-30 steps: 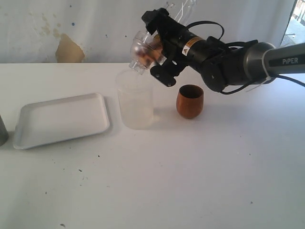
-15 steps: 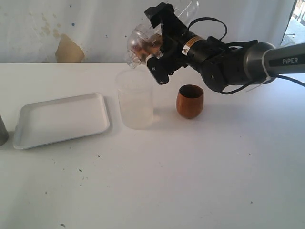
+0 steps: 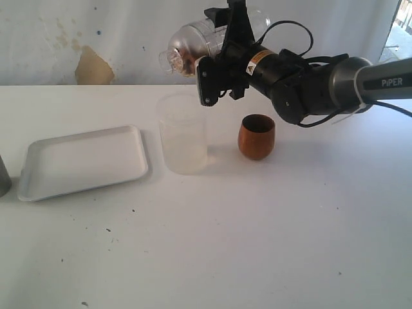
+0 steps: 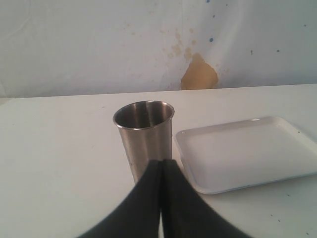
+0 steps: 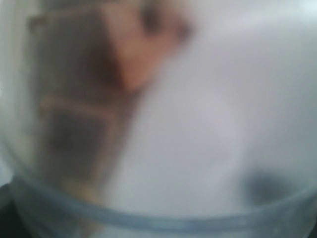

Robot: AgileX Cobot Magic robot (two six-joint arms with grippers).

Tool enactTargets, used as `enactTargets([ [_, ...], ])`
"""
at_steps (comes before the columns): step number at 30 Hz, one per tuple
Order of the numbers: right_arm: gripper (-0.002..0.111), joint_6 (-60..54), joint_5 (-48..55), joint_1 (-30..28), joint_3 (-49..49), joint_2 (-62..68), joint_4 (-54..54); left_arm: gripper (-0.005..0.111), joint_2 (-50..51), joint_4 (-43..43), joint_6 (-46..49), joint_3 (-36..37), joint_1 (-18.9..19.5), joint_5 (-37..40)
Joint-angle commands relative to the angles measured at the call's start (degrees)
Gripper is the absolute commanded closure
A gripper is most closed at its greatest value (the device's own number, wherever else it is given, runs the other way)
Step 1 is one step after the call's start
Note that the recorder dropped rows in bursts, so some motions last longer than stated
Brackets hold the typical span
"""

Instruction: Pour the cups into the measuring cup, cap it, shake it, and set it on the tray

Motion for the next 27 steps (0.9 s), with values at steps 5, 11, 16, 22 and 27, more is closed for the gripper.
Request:
enactTargets([
  [5,0.108,0.89,-1.82,-0.04,-0.59,-0.51,0.39,0.107,-0.25,0.11,0.14,0.27,-0.26,-0.58],
  [11,0.108,0.89,0.44,-0.04,-0.59,-0.41,0.39,0.107,-0.25,0.11,0.14,0.27,-0.26,-0.58],
  [16,0.108,2.57,0.57,-0.04,-0.59,-0.41,0.39,0.107,-0.25,0.11,0.14,0.27,-0.26,-0.58],
  [22,0.108,27.81,-2.71,-0.04,-0.59,-0.41,2.33,0.107,-0.25,0.11,0.14,0.27,-0.26,-0.58],
  [27,0.108,41.51,-5.19,0.08,-0.59,-0.41,2.14,0.107,-0.25,0.11,0.14,0.27,-0.26,-0.58],
])
